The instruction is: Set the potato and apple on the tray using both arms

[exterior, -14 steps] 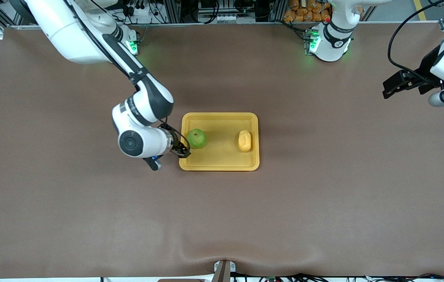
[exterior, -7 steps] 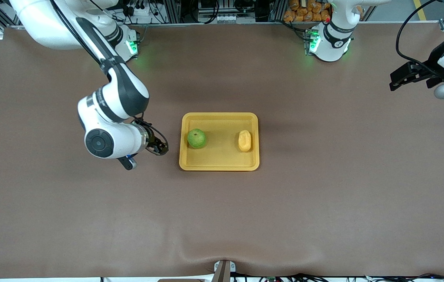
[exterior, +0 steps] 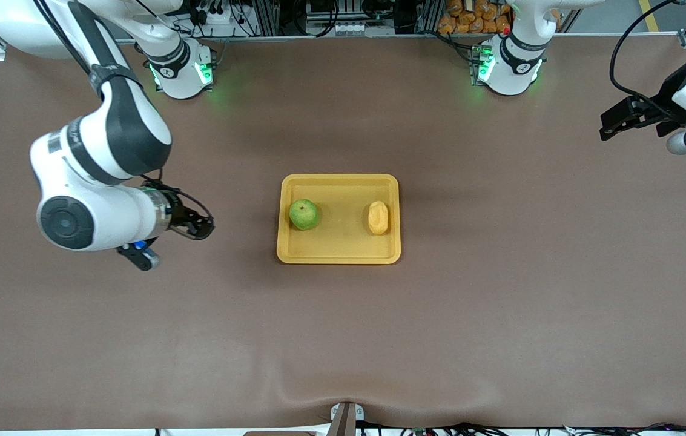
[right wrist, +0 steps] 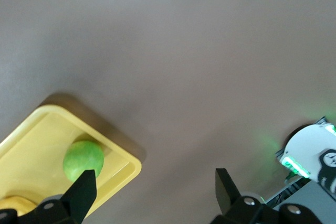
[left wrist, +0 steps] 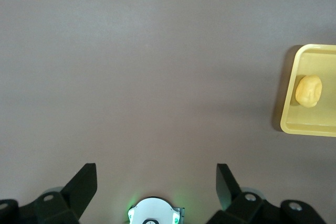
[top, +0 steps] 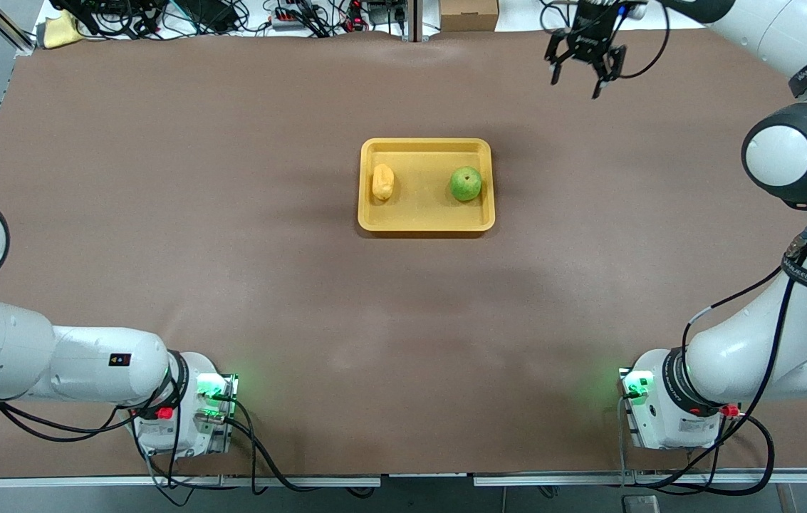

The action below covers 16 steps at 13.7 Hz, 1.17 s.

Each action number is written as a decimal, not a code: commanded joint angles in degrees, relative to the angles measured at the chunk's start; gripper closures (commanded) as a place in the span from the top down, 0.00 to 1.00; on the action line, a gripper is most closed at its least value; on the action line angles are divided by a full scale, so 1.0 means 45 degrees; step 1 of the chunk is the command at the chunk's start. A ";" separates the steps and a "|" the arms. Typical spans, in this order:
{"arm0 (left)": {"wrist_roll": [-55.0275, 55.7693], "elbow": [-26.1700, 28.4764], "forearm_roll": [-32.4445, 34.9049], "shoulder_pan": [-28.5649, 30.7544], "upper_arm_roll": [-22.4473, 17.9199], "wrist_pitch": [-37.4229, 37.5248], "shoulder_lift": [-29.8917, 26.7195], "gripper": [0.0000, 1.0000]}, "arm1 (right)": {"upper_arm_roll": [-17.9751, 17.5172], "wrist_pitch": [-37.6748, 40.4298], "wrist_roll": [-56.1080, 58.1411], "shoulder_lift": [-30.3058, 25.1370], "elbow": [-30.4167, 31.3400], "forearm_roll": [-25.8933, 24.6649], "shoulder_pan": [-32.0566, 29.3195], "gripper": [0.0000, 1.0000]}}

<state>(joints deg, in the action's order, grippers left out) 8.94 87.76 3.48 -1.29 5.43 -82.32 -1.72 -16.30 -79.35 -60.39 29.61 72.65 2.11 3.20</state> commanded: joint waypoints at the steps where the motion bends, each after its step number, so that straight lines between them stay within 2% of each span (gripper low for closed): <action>1: -0.0092 0.0245 -0.0050 0.0052 0.0003 0.0071 -0.0184 1.00 | 0.0537 0.1104 0.1982 0.0040 -0.1415 -0.0156 -0.0044 1.00; 3: -0.0092 0.0362 -0.0050 0.0052 0.0003 -0.0007 -0.0183 1.00 | 0.0556 0.1926 0.3823 0.0060 -0.1944 -0.0194 -0.0632 1.00; 5: -0.0092 0.0343 -0.0050 0.0033 0.0003 0.0012 -0.0183 1.00 | 0.0829 0.2415 0.4064 0.0040 -0.2529 -0.0195 -0.0984 1.00; 7: -0.0092 0.0343 -0.0050 0.0033 0.0003 0.0013 -0.0183 1.00 | 0.1006 0.2690 0.4723 0.0060 -0.3174 -0.0175 -0.1025 1.00; 8: -0.0092 0.0362 -0.0050 0.0052 0.0003 0.0013 -0.0183 1.00 | 0.1025 0.2730 0.5927 -0.0018 -0.3293 -0.0272 -0.1005 1.00; 11: -0.0072 0.0323 -0.0050 0.0033 0.0003 -0.0046 -0.0106 1.00 | 0.2194 0.3080 0.8687 -0.0758 -0.3333 -0.0195 -0.0908 1.00; 14: 0.0025 0.0284 -0.0050 -0.0045 0.0062 -0.0319 0.0109 1.00 | 0.2801 0.3626 1.1010 -0.1617 -0.3294 -0.0311 -0.0848 1.00; 16: 0.0065 0.0284 -0.0050 -0.0084 0.0082 -0.0358 0.0207 1.00 | 0.3406 0.3687 1.1485 -0.2203 -0.3216 -0.0215 -0.0849 1.00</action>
<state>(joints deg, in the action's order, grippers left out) 8.95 88.84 3.47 -1.51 5.64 -83.20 -0.98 -3.36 -63.42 -11.61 22.67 57.36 1.66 -1.31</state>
